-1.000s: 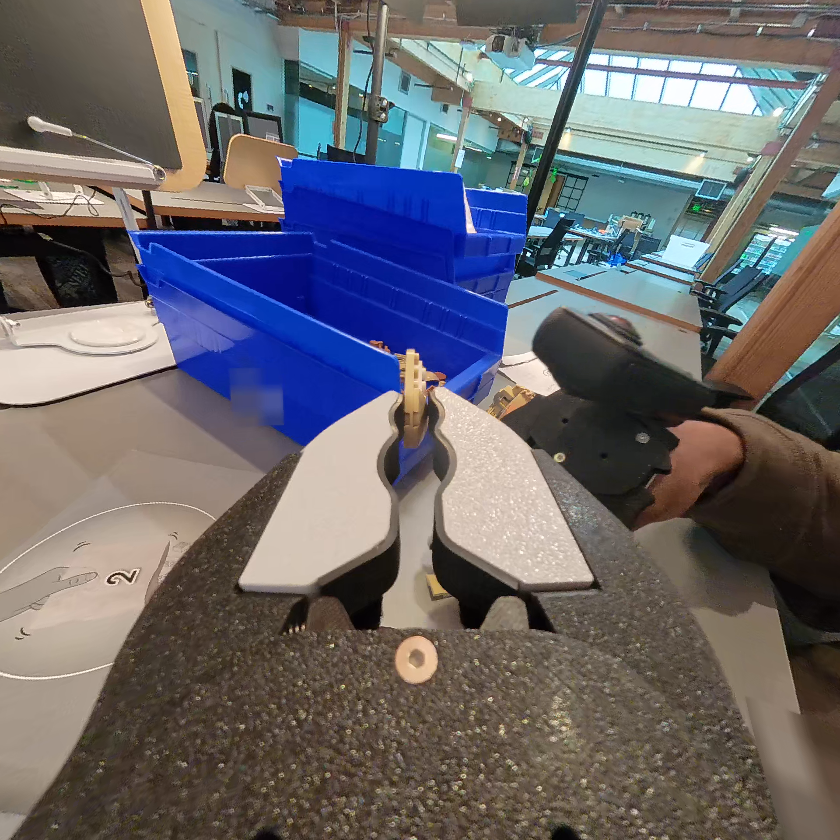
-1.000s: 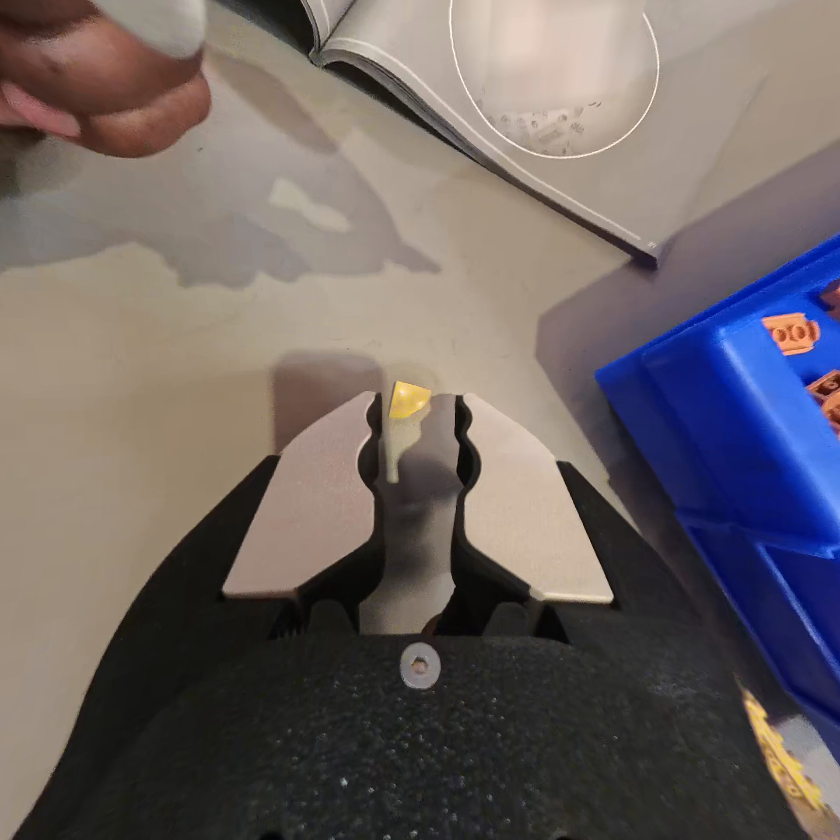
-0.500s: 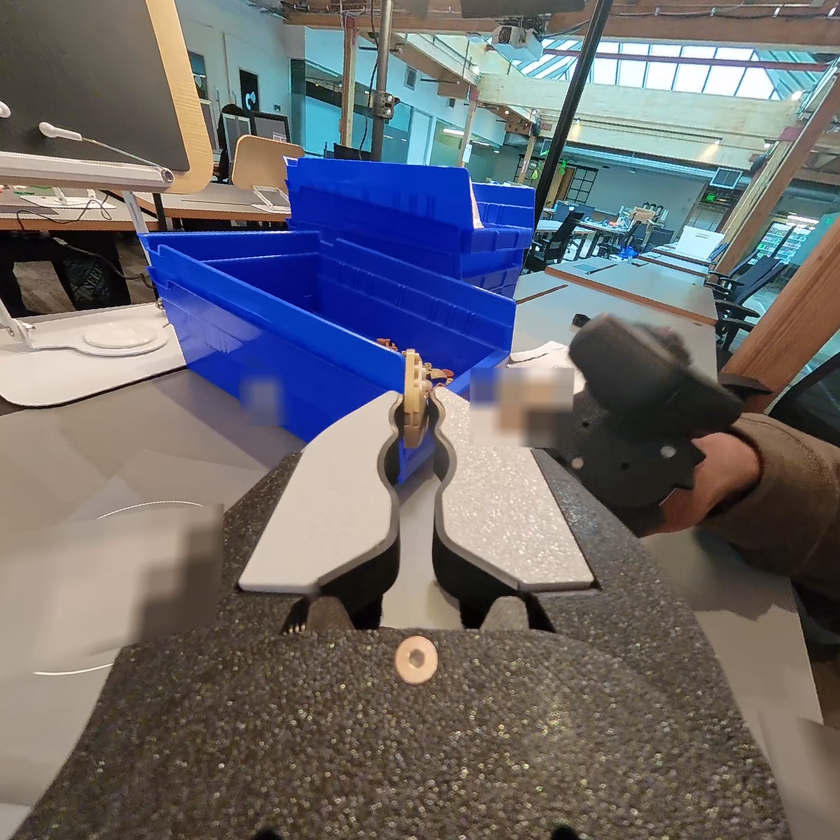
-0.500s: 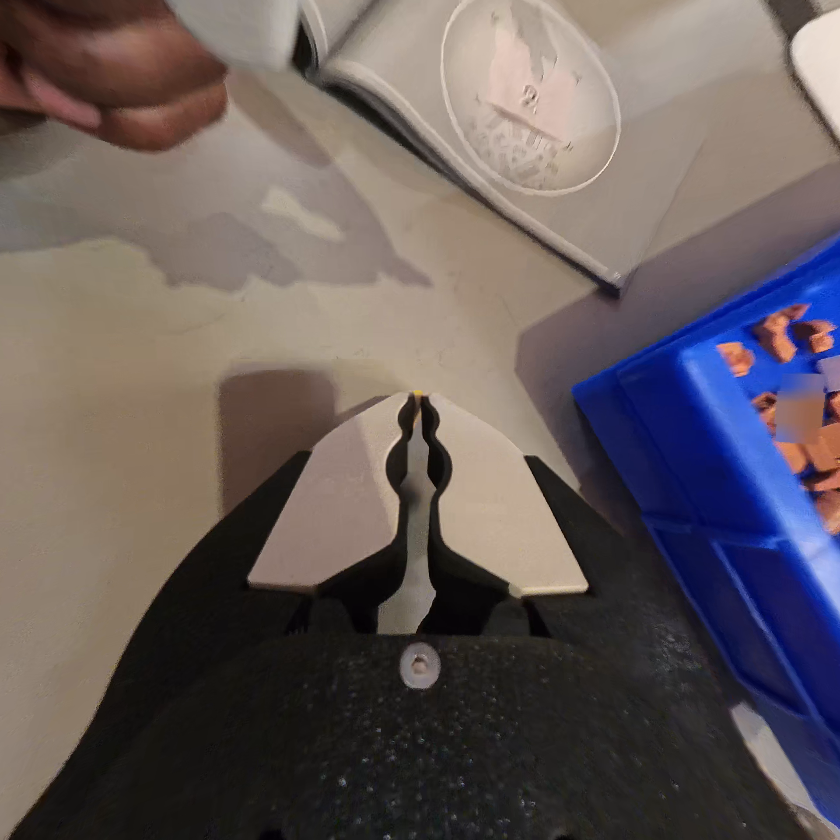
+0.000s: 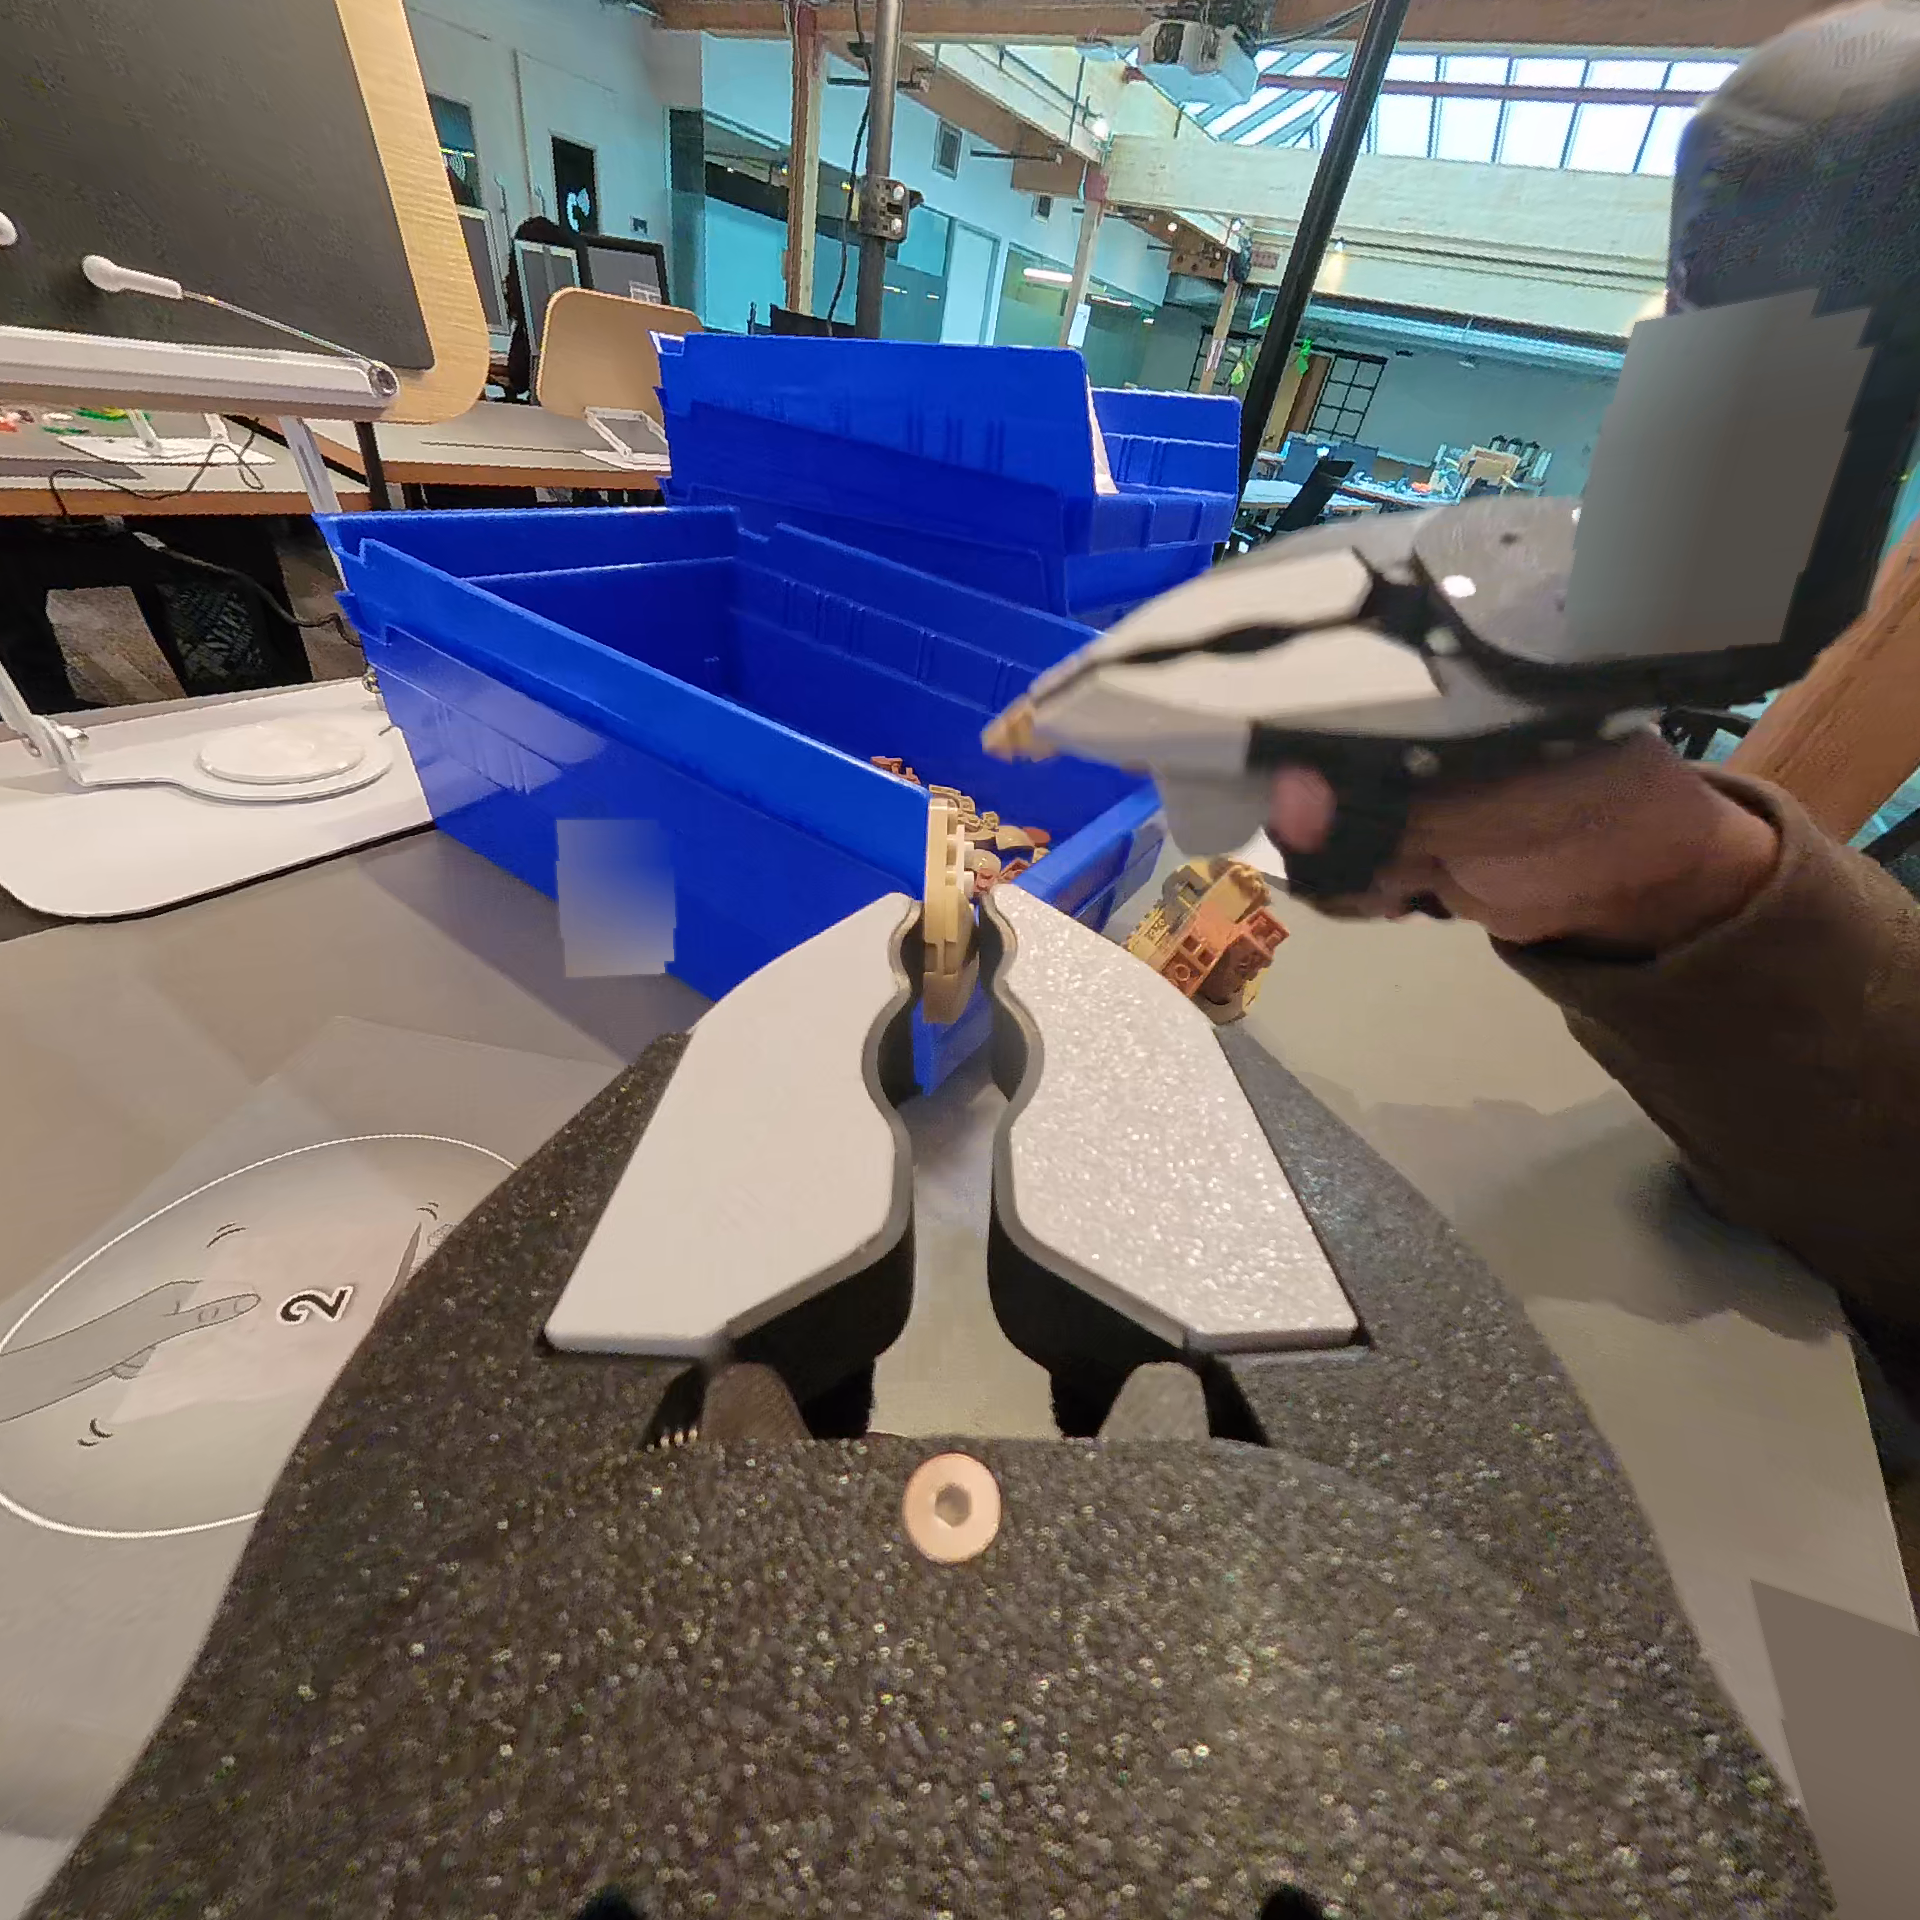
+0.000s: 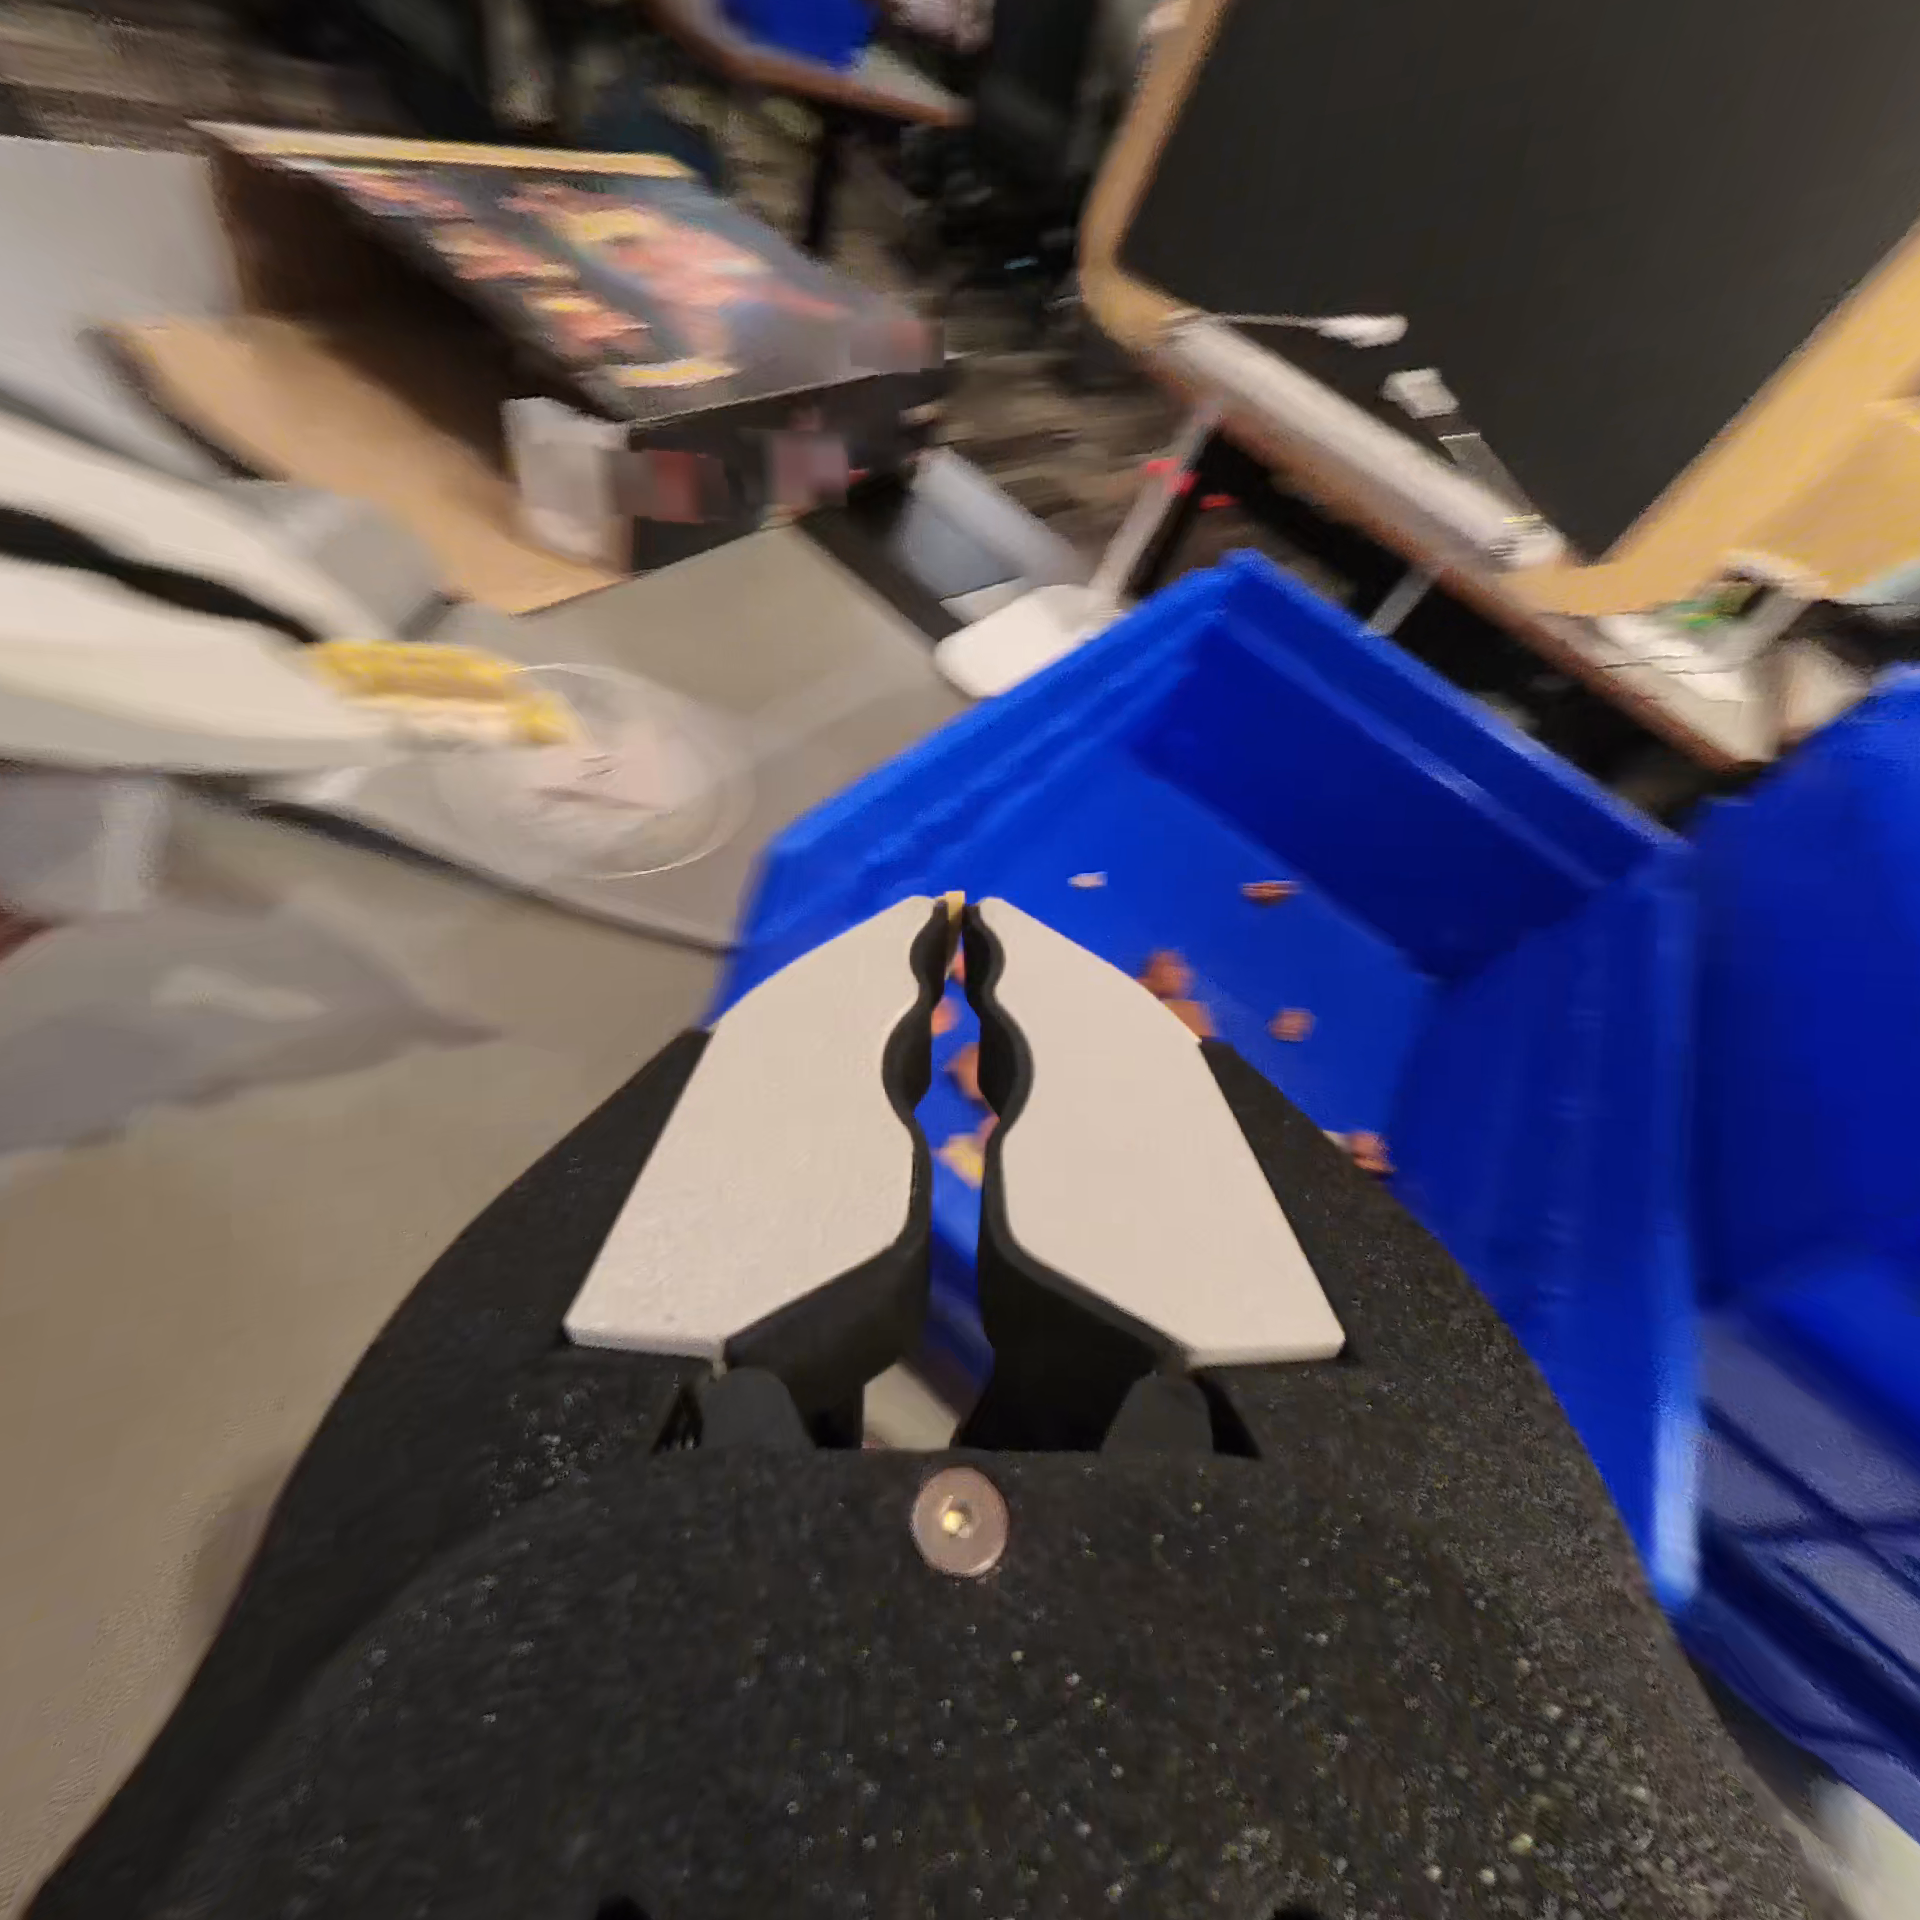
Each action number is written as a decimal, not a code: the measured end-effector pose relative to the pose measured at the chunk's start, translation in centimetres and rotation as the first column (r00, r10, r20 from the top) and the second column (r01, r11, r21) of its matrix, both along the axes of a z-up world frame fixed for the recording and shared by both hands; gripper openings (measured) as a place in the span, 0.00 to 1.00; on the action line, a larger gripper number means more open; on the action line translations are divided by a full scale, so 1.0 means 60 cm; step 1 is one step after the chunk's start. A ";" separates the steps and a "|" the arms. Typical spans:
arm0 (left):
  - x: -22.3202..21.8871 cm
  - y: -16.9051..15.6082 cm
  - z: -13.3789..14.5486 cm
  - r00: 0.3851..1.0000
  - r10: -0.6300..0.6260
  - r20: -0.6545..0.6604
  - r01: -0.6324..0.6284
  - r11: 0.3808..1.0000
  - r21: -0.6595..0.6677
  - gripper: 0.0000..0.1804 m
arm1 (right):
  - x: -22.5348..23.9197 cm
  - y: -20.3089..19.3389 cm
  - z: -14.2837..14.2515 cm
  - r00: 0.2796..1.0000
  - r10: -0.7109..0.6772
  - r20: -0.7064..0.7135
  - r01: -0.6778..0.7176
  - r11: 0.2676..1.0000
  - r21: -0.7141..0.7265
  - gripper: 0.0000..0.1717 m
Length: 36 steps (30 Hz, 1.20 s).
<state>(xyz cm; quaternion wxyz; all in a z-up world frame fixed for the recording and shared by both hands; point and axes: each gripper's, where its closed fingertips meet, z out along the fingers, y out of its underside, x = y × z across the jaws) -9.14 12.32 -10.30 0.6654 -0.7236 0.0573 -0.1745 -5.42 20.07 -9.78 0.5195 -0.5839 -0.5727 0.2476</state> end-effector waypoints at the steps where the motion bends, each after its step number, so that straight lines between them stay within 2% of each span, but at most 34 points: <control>1: 0.001 0.000 -0.001 1.000 -0.002 -0.001 0.002 1.000 0.000 0.05 | 0.005 0.032 0.011 0.997 -0.067 -0.021 0.068 0.997 0.036 0.02; 2: 0.002 0.001 -0.002 1.000 -0.005 -0.004 0.005 1.000 0.000 0.05 | 0.008 0.057 0.013 0.993 -0.115 -0.027 0.116 0.992 0.048 0.03; 3: 0.004 0.001 -0.003 1.000 -0.009 -0.006 0.009 1.000 -0.001 0.05 | 0.010 0.073 0.009 0.990 -0.137 -0.017 0.138 0.990 0.040 0.08; 4: 0.006 0.002 -0.004 1.000 -0.015 -0.006 0.015 1.000 -0.002 0.05 | 0.011 0.080 0.002 0.990 -0.143 -0.003 0.143 0.989 0.027 0.14; 6: 0.013 0.001 -0.005 0.999 -0.044 0.011 0.044 0.999 -0.006 0.05 | 0.010 0.076 -0.008 0.993 -0.116 0.013 0.115 0.992 0.054 0.18; 8: 0.027 -0.002 -0.006 0.993 -0.107 0.047 0.108 0.994 -0.018 0.05 | 0.004 0.044 -0.010 1.000 -0.016 0.024 0.012 0.992 0.128 0.19; 11: 0.046 -0.007 -0.007 0.980 -0.188 0.067 0.190 0.982 -0.020 0.05 | -0.004 -0.039 -0.011 0.972 0.232 0.028 -0.233 0.955 0.183 0.19; 14: 0.068 -0.017 -0.006 0.967 -0.253 -0.008 0.253 0.967 -0.010 0.05 | 0.006 -0.107 -0.008 0.903 0.430 0.012 -0.426 0.888 0.176 0.16; 19: 0.101 -0.032 -0.015 0.922 -0.332 -0.197 0.334 0.942 -0.024 0.05 | 0.039 -0.159 -0.010 0.793 0.610 0.002 -0.605 0.786 0.130 0.12; 23: 0.123 -0.043 -0.031 0.868 -0.386 -0.311 0.389 0.920 -0.057 0.05 | 0.052 -0.169 -0.024 0.765 0.642 0.052 -0.642 0.756 0.127 0.06; 26: 0.123 -0.041 -0.030 0.873 -0.375 -0.313 0.380 0.924 -0.046 0.05 | 0.053 -0.167 -0.024 0.770 0.637 0.038 -0.637 0.764 0.098 0.05; 32: 0.103 -0.033 -0.002 0.925 -0.306 -0.226 0.321 0.946 0.036 0.14 | 0.046 -0.162 0.004 0.789 0.600 -0.133 -0.608 0.793 -0.037 0.03; 36: 0.102 -0.032 0.012 0.941 -0.286 -0.182 0.306 0.947 0.095 0.16 | 0.043 -0.171 0.022 0.762 0.586 -0.276 -0.640 0.747 -0.179 0.03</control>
